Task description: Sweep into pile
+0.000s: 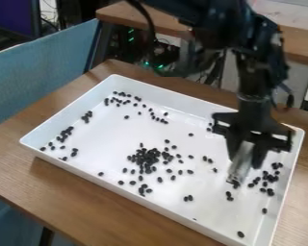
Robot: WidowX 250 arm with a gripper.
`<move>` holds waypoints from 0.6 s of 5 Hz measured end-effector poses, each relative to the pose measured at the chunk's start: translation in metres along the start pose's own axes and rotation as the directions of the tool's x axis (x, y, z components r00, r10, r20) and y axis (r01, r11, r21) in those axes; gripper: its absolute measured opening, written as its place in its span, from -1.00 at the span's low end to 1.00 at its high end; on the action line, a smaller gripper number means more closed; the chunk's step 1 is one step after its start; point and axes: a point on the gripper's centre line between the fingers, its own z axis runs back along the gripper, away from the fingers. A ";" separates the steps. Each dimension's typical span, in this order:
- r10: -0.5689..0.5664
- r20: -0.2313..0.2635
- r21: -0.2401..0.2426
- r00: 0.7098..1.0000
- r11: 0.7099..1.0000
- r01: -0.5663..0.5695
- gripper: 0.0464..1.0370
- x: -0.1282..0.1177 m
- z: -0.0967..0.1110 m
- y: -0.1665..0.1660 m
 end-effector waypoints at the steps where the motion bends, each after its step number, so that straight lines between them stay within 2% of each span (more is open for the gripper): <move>1: 0.013 -0.013 0.032 1.000 0.999 -0.013 -0.28 -0.009 -0.001 -0.016; 2: 0.024 -0.040 0.026 0.999 0.999 -0.023 -0.28 -0.015 -0.014 -0.019; 3: 0.049 -0.041 0.004 0.998 0.999 -0.048 -0.28 -0.011 -0.023 -0.010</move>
